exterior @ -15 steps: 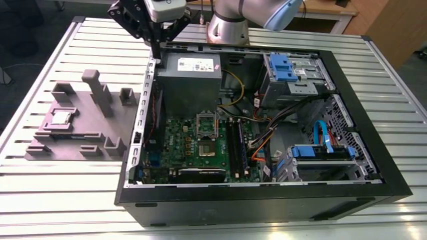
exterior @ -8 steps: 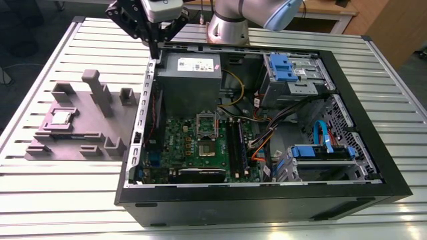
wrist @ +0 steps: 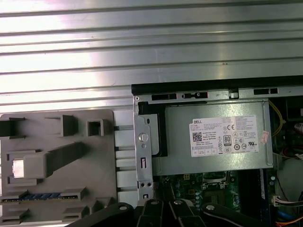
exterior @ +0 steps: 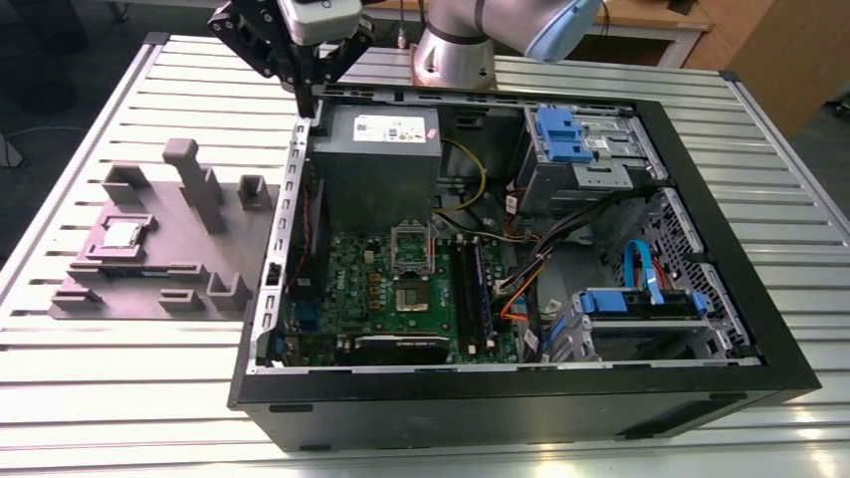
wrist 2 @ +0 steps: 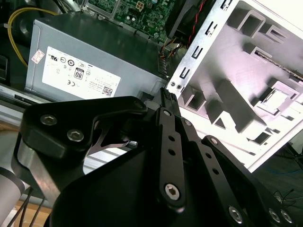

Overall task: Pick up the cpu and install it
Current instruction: 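Reach for the cpu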

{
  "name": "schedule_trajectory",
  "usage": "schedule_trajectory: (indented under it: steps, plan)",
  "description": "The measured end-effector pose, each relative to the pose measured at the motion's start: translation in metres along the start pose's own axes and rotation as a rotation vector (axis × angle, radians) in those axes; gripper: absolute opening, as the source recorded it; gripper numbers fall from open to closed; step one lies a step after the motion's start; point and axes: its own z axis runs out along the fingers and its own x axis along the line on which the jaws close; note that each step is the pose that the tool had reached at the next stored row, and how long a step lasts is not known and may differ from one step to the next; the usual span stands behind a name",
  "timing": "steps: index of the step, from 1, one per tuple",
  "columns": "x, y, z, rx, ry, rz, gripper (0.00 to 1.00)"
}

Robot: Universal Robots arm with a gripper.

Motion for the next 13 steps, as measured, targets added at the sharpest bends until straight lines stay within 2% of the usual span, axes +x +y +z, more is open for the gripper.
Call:
schedule_trajectory:
  steps: [13]
  plan:
    - [0.003, -0.0002, 0.0003, 0.0, 0.0, 0.0, 0.1]
